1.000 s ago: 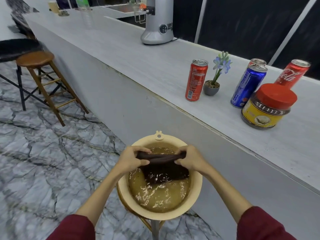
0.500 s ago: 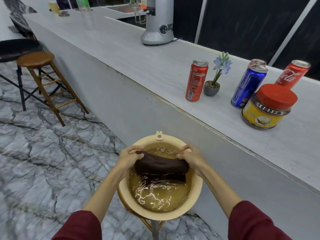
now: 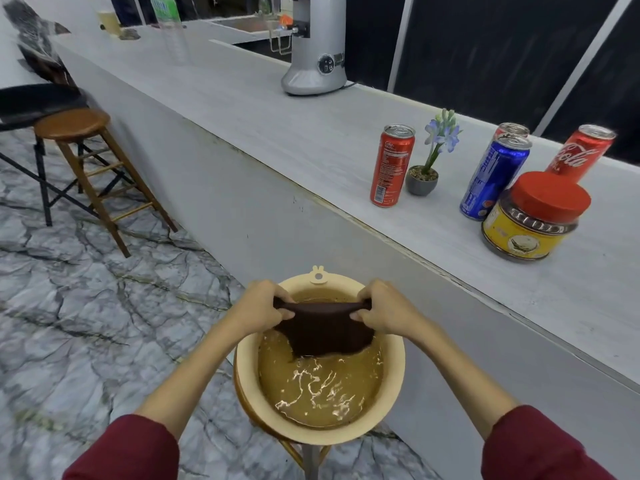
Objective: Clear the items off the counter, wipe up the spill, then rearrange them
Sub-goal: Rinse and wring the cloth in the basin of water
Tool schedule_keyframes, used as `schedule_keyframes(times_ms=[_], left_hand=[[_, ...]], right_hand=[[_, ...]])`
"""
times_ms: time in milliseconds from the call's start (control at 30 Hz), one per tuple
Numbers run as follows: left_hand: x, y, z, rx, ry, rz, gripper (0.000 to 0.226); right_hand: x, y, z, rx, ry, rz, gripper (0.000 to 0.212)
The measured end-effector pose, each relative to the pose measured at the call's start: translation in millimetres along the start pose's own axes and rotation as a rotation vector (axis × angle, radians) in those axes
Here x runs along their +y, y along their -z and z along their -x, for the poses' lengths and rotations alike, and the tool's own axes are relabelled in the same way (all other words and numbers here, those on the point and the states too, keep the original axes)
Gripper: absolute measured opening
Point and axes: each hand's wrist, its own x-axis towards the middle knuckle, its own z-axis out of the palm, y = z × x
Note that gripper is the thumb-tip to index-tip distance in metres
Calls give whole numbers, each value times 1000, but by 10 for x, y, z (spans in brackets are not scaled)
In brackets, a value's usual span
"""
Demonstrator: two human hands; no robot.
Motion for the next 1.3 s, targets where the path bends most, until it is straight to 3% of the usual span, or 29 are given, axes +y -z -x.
schedule_keyframes(times_ms=[100,200,233,300,433,567,633,733,833,933,1000,1133,1300], left_hand=[[-91,6,-30,34,-83,-23,16],[-117,49,-17,28,-185,213,6],[-91,49,4,43,-200,287,14],[-54,-2,14,114,-187,402,21],[-29,-219,-83,265,-158,477,8],[173,-307,-103,176,-292,521,8],[273,-303,-127,122,-339,534,9],[285,-284,-147,47,-198,766,16],[55,-303,-120,-256,71,1122,59],[-147,-369,-41,-538,168,1024,80],[-195,-424,-31,-494,188,1112,67],[-95,-487,-93,-190,192,1459,40],[67,-615,-99,-187,231,1669,44]], right_hand=[[54,29,7,36,77,50,24],[105,71,-19,-34,79,-57,23],[120,77,-33,-54,56,-116,23],[147,87,-45,-72,20,-195,23],[176,32,-56,-172,40,-182,24],[72,-190,-58,-287,86,-159,61],[40,-340,-70,-292,109,-299,53],[56,-429,-57,-257,12,-681,24],[119,-455,-50,-244,-53,-932,19],[190,-470,-53,-254,-107,-994,22],[230,-502,-49,-277,-134,-993,28],[232,-587,-32,-321,-151,-1054,36],[81,-671,-29,-404,-144,-1182,38]])
